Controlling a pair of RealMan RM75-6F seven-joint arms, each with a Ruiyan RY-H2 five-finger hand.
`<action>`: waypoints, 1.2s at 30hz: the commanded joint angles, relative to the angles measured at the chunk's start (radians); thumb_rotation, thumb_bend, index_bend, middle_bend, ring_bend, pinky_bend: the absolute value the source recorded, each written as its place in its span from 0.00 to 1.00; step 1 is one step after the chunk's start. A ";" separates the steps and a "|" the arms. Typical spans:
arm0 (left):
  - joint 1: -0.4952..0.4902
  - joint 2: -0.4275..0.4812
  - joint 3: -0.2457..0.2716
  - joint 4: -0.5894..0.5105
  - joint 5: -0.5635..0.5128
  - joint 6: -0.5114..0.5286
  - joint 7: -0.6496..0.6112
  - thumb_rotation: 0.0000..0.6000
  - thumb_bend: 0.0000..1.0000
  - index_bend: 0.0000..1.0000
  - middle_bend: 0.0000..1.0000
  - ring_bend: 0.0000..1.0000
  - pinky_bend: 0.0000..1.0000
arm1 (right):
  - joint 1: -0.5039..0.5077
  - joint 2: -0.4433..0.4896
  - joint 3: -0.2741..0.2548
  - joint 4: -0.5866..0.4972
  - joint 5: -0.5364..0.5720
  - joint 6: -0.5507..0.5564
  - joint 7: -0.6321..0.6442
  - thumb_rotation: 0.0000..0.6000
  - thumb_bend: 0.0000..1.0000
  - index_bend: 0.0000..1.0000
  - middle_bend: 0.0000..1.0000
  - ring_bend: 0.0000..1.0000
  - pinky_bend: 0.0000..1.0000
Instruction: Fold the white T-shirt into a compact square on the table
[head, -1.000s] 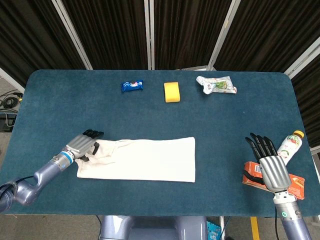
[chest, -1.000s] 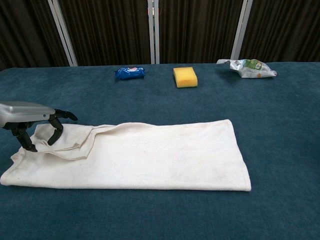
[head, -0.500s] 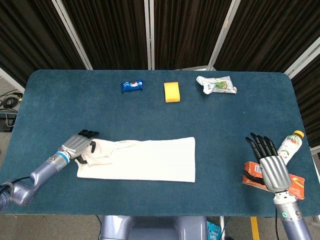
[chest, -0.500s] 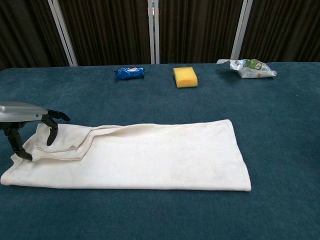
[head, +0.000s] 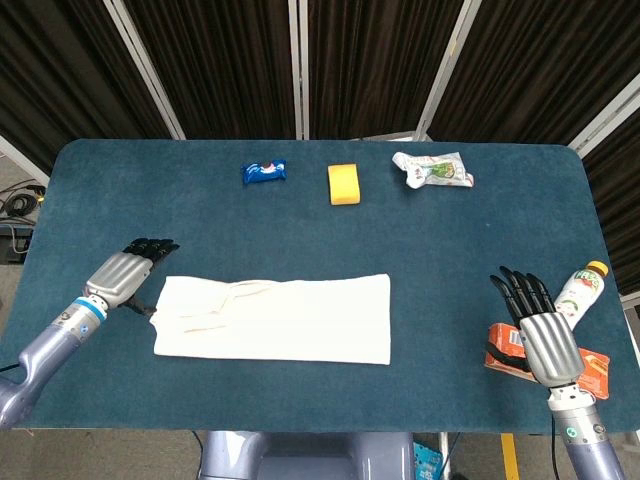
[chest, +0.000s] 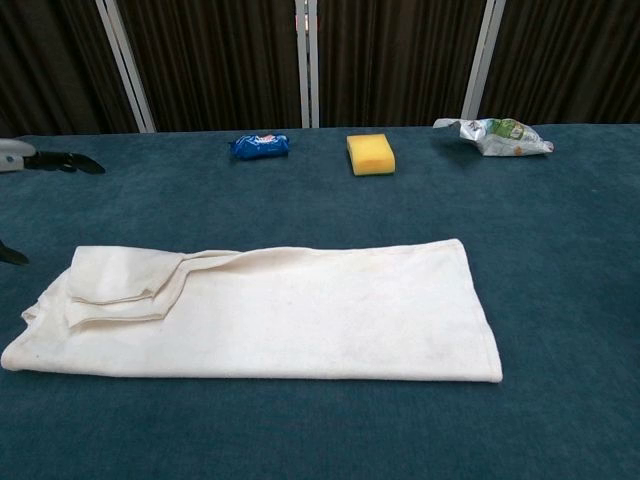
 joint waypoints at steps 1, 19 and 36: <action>0.051 0.053 -0.021 -0.062 -0.008 0.089 0.005 1.00 0.05 0.00 0.00 0.00 0.00 | 0.002 0.002 -0.003 -0.003 0.002 -0.010 -0.003 1.00 0.07 0.06 0.02 0.00 0.00; 0.281 0.096 -0.062 -0.456 -0.217 0.543 0.469 1.00 0.05 0.00 0.00 0.00 0.00 | 0.171 -0.009 -0.060 0.016 -0.079 -0.308 -0.160 1.00 0.00 0.13 0.02 0.00 0.00; 0.322 0.052 -0.062 -0.443 -0.223 0.564 0.520 1.00 0.05 0.00 0.00 0.00 0.00 | 0.398 -0.184 -0.117 0.305 -0.254 -0.463 -0.087 1.00 0.02 0.28 0.06 0.00 0.00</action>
